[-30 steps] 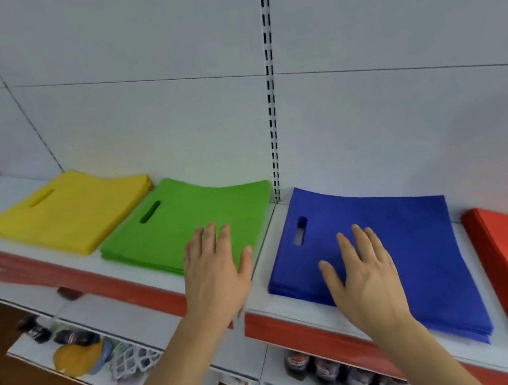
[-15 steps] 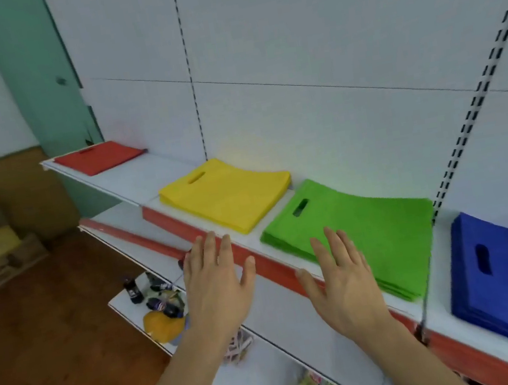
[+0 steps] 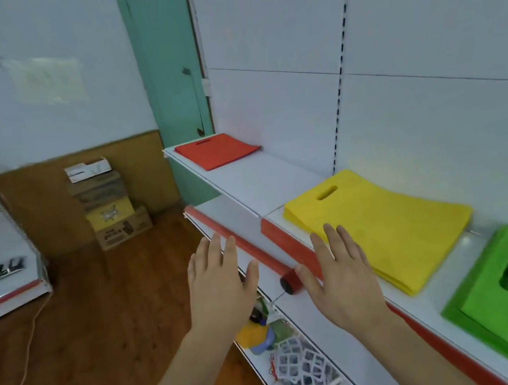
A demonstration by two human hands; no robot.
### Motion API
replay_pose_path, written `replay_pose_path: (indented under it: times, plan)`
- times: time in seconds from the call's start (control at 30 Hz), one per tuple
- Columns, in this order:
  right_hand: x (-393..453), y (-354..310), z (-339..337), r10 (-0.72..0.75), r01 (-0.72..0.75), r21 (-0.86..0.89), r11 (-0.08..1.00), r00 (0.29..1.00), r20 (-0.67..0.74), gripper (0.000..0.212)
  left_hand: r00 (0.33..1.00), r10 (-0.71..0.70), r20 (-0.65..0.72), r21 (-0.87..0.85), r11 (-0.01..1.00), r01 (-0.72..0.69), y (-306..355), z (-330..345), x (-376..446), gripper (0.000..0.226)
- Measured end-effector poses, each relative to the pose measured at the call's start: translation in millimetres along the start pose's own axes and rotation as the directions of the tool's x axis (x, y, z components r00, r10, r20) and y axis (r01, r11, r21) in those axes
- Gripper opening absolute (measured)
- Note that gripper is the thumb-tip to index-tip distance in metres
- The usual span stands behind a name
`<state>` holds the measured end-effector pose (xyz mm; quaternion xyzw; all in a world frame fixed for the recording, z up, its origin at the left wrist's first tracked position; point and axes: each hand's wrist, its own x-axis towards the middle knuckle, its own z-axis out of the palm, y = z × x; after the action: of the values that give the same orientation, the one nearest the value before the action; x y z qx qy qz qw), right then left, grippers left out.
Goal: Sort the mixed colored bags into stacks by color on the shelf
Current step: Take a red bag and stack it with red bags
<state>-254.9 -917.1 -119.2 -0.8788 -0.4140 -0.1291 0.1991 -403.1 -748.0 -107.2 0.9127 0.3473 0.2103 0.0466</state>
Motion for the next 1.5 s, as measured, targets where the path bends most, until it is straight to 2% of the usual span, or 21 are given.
replay_pose_path:
  times: [0.4,0.53,0.67,0.83,0.97,1.1,1.23,1.5]
  plan:
    - [183.4,-80.6,84.1,-0.097,0.098,-0.001,0.995,0.986,0.133,0.09,0.992,-0.111,-0.061,0.054,0.992,0.114,-112.2,23.5,138.7,0.067]
    - [240.7,-109.2,122.0,-0.076,0.082,-0.027,0.996,0.983,0.17,0.09,0.992,-0.112,-0.062,0.049,0.992,0.115,-161.7,44.3,192.8,0.066]
    - [296.4,-138.7,154.5,-0.038,0.053,-0.079,0.996,0.984,0.175,0.102,0.995,-0.095,-0.043,0.015,0.995,0.095,-207.8,63.0,254.8,0.07]
    - [359.0,-170.0,183.0,0.063,-0.055,-0.077,0.996,0.991,0.115,0.103,1.0,-0.004,-0.023,-0.006,1.0,0.004,-255.6,74.0,334.8,0.072]
    - [393.4,-174.8,209.3,0.116,-0.095,-0.151,0.984,0.984,0.134,0.083,0.998,0.07,0.003,-0.039,0.997,-0.07,-279.6,85.3,392.5,0.072]
    - [437.8,-175.8,232.9,0.185,-0.169,-0.169,0.971,0.979,0.088,0.083,0.99,0.137,0.034,-0.061,0.989,-0.135,-295.8,106.1,451.1,0.074]
    - [485.0,-165.7,261.0,0.235,-0.232,-0.155,0.96,0.972,0.002,0.082,0.979,0.193,0.068,-0.047,0.981,-0.19,-303.9,130.3,518.1,0.073]
    - [554.1,-154.1,291.2,0.383,-0.366,-0.216,0.905,0.922,0.046,0.082,0.94,0.309,0.148,-0.071,0.951,-0.301,-290.4,172.6,621.4,0.073]
